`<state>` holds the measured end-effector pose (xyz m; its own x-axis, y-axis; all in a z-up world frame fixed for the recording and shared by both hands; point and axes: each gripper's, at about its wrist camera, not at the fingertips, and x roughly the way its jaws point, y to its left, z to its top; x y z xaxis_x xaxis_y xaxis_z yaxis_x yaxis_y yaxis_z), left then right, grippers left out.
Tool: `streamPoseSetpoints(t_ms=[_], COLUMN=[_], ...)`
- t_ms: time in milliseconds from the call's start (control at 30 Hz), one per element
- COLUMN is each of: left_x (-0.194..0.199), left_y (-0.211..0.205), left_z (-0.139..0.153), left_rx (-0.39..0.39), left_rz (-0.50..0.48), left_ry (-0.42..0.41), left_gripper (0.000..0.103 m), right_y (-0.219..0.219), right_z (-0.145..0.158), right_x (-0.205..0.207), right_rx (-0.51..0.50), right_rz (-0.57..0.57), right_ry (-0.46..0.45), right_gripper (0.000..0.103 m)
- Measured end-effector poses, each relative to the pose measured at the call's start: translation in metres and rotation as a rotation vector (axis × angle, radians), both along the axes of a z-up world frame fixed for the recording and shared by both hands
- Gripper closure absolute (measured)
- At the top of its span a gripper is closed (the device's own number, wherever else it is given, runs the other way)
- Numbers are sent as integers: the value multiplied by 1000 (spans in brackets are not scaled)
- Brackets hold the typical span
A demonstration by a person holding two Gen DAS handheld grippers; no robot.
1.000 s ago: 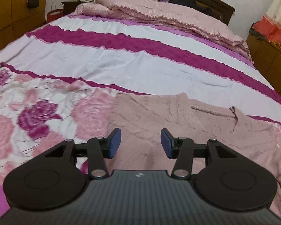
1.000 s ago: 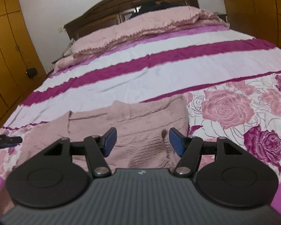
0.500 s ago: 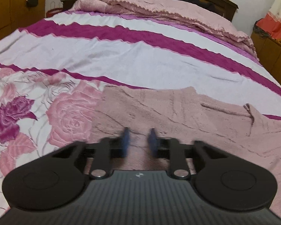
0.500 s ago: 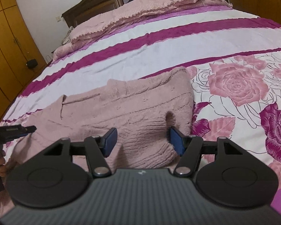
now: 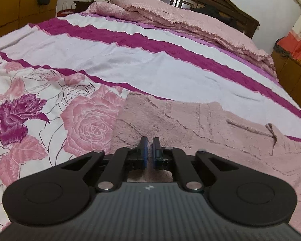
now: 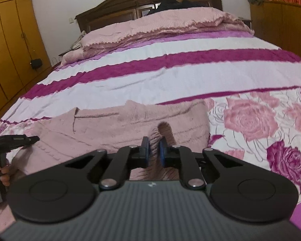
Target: Fold small clothes
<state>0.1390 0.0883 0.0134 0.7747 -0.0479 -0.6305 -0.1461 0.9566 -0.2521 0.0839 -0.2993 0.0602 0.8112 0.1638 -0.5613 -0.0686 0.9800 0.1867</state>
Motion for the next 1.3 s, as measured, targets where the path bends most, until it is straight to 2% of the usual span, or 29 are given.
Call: streamPoseSetpoints(t_ms=[33, 167, 267, 333, 400, 500, 600, 667, 700, 733, 767, 800, 833, 900, 1167, 1300], left_x=[0, -1, -3, -5, -6, -4, -3, -3, -3, -2, -2, -1, -2, -5, -45, -76], left_y=[2, 7, 8, 9, 11, 26, 24, 21, 19, 18, 17, 15, 14, 12, 14, 14], left_z=[-1, -1, -2, -1, -1, -6, -6, -6, -6, -6, -5, -4, -2, 4, 42, 60], left_rx=[-11, -35, -41, -20, 33, -50, -22, 10, 23, 37, 51, 62, 70, 73, 72, 108], left_rz=[-1, 12, 33, 58, 116, 146, 135, 126, 122, 117, 113, 109, 105, 95, 52, 31], left_ry=[-1, -13, -31, -48, -49, -36, -38, -40, -40, -39, -35, -30, -25, -12, 22, 35], left_gripper=[97, 97, 97, 97, 97, 97, 97, 97, 97, 97, 97, 97, 96, 96, 95, 84], right_y=[0, -1, -2, -5, -9, -21, -29, -38, -42, -45, -46, -47, -46, -45, -33, -21], right_z=[2, 16, 39, 50, 48, 18, -28, -49, -50, -46, -43, -37, -33, -25, -7, -4], right_x=[0, 2, -5, -10, -11, 7, 29, 36, 34, 32, 30, 27, 24, 15, -16, -33], right_rx=[-1, 25, 33, 25, -6, 0, -27, -7, 26, 43, 43, 33, 19, 1, 50, 70], right_rz=[-2, -11, -22, -40, -57, -66, -74, -84, -103, -131, -154, -171, -175, -165, -98, -77], right_ry=[-3, -33, -126, -192, -227, -120, 38, 90, 81, 81, 75, 62, 49, 35, 33, 48], right_gripper=[93, 94, 94, 94, 94, 94, 92, 90, 85, 73, 67, 54, 48, 48, 48, 48])
